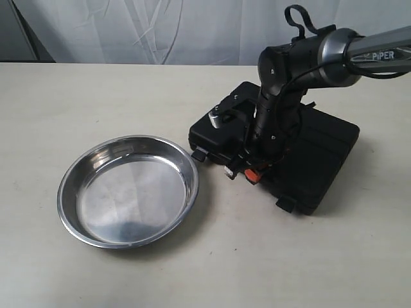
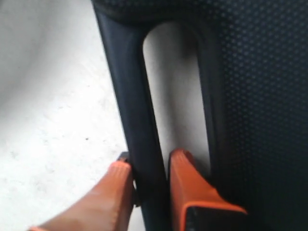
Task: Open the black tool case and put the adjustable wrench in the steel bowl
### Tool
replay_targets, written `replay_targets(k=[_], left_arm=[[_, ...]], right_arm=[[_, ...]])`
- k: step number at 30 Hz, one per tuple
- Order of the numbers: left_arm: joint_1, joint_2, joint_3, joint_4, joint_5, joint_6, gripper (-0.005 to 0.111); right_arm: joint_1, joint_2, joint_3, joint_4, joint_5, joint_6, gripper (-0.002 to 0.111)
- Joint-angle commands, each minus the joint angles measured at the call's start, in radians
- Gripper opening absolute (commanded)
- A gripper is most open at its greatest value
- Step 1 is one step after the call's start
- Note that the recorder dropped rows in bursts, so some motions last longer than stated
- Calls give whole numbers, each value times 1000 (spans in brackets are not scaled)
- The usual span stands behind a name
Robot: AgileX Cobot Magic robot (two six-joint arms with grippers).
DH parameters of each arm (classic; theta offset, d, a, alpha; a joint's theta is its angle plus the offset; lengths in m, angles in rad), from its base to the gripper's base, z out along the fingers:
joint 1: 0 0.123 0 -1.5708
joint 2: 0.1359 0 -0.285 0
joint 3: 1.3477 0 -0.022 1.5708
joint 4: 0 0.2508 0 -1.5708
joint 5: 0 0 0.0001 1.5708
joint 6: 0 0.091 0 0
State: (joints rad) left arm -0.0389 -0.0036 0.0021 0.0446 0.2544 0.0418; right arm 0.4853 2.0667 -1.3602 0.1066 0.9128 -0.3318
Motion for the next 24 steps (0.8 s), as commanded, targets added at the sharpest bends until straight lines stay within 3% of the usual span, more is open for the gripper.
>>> replay_targets(k=[1, 16, 24], left_arm=[[-4, 4, -2, 1, -14, -4, 0], [-4, 4, -2, 1, -14, -4, 0], [-4, 4, -2, 1, -14, -4, 0]], right_arm=[[-6, -34, 0, -12, -2, 13, 0], [-6, -223, 0, -75, 42, 17, -1], [-8, -371, 0, -495, 22, 298, -1]])
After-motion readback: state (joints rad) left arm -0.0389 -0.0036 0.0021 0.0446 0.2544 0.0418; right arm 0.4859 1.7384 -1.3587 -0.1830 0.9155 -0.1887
